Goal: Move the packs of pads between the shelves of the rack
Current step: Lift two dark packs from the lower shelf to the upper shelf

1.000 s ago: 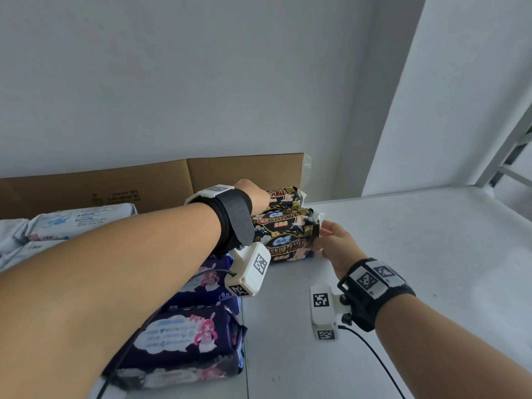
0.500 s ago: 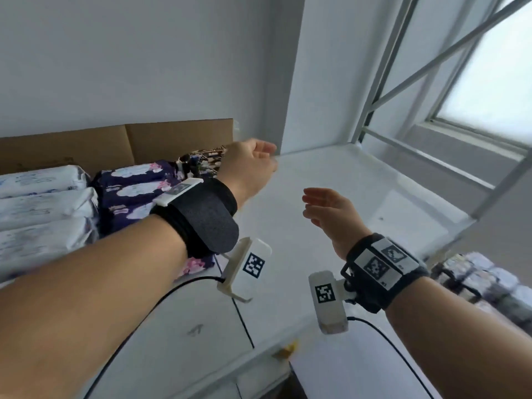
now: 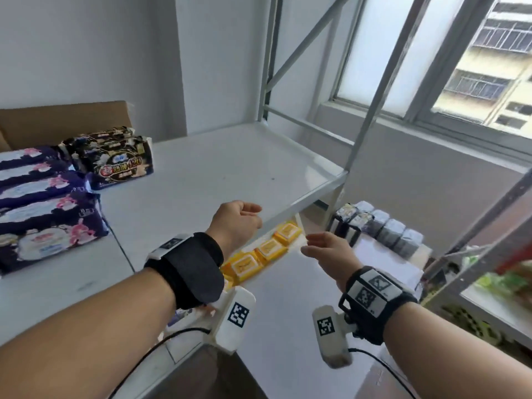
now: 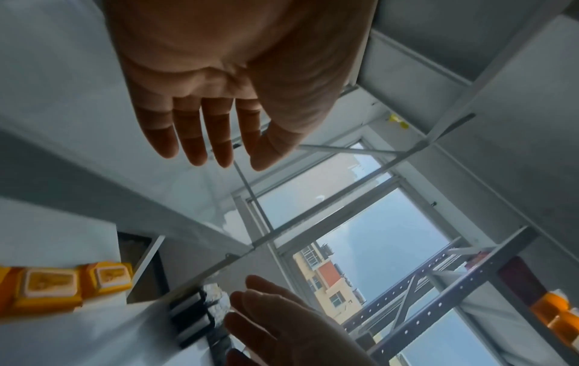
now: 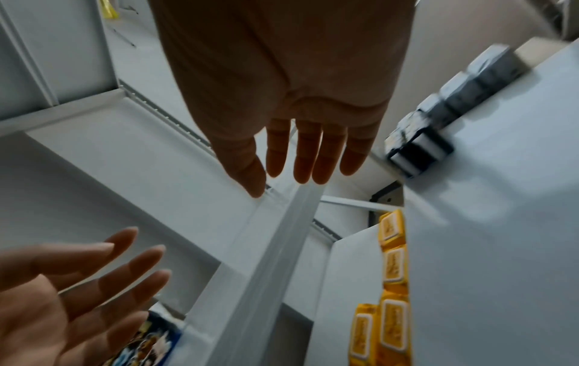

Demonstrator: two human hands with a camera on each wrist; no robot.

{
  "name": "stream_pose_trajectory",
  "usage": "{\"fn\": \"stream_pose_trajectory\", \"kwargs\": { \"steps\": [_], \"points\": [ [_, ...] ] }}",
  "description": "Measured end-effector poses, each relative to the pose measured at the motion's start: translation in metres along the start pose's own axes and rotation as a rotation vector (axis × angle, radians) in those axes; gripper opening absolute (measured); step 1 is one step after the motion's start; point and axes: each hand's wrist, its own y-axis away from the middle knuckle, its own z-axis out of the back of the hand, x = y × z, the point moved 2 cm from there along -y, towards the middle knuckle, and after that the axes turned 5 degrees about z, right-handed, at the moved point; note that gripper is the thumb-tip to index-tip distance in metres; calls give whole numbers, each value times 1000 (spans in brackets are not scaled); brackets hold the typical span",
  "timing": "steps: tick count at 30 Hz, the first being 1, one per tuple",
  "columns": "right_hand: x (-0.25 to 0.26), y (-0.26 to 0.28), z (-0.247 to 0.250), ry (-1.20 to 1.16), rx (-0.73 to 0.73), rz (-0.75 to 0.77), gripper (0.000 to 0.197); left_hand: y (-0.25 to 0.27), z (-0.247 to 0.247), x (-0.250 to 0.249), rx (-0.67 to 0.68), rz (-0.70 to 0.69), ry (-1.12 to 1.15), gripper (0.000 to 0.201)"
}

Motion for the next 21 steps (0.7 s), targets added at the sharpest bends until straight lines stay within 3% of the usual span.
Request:
{"fn": "stream_pose_trajectory", "kwargs": {
  "steps": [6, 13, 21],
  "points": [
    [-54, -10, 124, 77, 0, -14, 42, 0, -128, 3, 12, 90, -65, 20],
    [-122, -54, 258, 124, -19, -103, 46, -18, -275, 22, 5, 315, -96, 40],
    [-174, -143, 308, 178, 48, -170, 50, -80, -343, 48, -49, 470, -84, 65]
  ]
}}
